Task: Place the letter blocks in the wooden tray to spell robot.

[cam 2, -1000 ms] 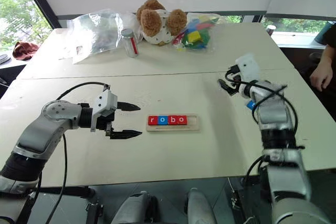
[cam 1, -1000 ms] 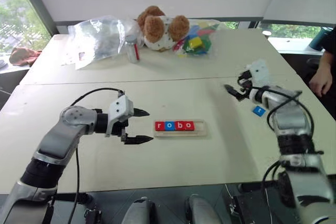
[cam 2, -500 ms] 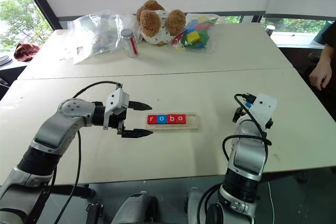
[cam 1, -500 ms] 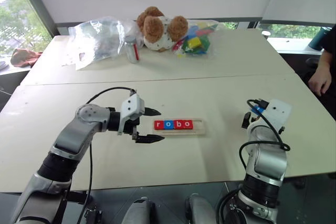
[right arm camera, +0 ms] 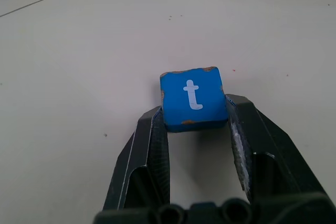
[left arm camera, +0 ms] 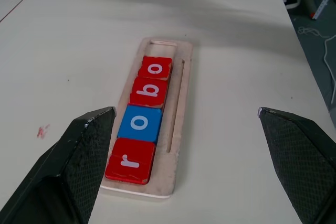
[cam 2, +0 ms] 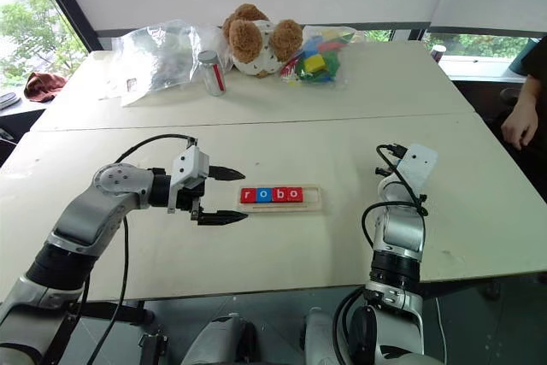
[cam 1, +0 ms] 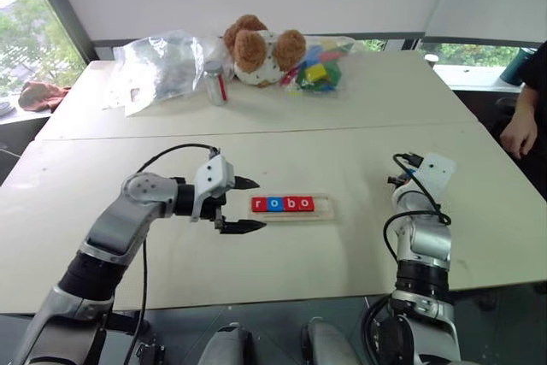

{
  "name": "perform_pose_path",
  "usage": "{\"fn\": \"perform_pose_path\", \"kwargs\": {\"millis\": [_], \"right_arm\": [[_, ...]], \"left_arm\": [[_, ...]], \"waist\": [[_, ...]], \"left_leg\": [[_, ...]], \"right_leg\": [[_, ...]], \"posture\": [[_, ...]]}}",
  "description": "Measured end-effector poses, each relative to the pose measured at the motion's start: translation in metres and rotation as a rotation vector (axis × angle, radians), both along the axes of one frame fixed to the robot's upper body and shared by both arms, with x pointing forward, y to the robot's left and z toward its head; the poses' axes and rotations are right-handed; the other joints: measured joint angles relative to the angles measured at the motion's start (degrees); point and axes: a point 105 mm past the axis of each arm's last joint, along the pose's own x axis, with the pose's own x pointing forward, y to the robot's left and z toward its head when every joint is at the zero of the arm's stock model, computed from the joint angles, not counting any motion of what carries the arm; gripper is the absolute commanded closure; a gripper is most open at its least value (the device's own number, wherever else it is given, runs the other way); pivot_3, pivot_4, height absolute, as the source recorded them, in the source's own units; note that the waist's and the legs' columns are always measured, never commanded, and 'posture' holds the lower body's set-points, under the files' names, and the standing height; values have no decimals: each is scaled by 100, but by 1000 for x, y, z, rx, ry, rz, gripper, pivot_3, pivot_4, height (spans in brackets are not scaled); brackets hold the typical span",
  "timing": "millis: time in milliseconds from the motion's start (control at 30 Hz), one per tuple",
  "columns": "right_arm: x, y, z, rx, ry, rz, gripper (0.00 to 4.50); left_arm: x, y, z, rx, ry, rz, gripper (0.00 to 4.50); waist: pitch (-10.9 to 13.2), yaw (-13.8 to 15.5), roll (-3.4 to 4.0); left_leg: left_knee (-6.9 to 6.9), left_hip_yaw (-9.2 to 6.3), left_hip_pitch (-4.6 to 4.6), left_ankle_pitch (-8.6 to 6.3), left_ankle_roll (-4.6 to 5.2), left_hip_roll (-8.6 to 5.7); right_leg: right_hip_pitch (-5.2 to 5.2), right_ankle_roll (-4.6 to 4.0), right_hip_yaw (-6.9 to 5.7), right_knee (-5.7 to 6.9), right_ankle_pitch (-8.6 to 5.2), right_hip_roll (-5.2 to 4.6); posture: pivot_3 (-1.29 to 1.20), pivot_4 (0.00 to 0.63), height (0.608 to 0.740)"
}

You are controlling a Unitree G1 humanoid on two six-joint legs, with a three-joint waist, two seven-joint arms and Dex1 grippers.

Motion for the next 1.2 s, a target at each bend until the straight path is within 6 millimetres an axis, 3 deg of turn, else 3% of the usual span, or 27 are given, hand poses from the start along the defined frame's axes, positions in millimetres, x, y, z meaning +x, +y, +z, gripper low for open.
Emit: {"fn": "perform_pose_path", "kwargs": {"millis": [233,367,500,667,700,867,1033,1100,1200], "right_arm": [[-8,10,10,-25,24,109,3380],[-34,58,26,22,47,379,3380],[-57,82,17,63,128,489,3380],[-63,90,5,88,168,494,3380],[-62,91,5,89,165,489,2315],[-63,90,4,86,177,470,22],[-56,84,19,31,175,533,22],[-48,78,43,-56,133,651,22],[-36,65,73,-331,170,952,22]], "left_arm": [[-1,2,-1,8,3,-6,0],[-2,5,0,23,5,-23,0],[1,5,3,26,-4,-35,0],[4,8,1,29,9,-26,0],[4,8,1,28,9,-27,0],[3,8,1,27,9,-29,0],[3,9,1,33,12,-27,0],[4,13,1,45,14,-23,0],[4,18,3,53,14,-35,0]], "waist": [[4,3,7],[5,5,8],[5,23,8],[5,25,7],[5,21,7],[5,19,7],[7,22,8],[10,18,9],[14,30,8]], "left_leg": [[-5,-1,-14,0,1,1],[-10,-7,-15,-5,7,8],[-4,-5,-14,-5,8,5],[-3,-4,-14,-5,9,2],[-4,-4,-14,-5,9,3],[-7,-5,-14,-5,9,4],[-6,-4,-16,-6,9,1],[-5,1,-16,-8,14,-1],[-6,-3,-14,-15,27,-1]], "right_leg": [[-16,0,0,-1,0,1],[-19,-1,-4,-2,-1,10],[-9,-1,-5,-14,-1,8],[-8,0,-7,-19,-1,9],[-8,0,-7,-19,-1,7],[-9,0,-7,-22,-1,7],[-8,0,-10,-26,-1,8],[-8,0,-13,-30,-1,10],[10,2,-25,-55,-1,12]], "posture": [[0,150,740],[0,150,740],[0,150,740],[0,150,740],[0,150,740],[0,150,740],[0,150,740],[0,150,740],[0,150,740]]}}
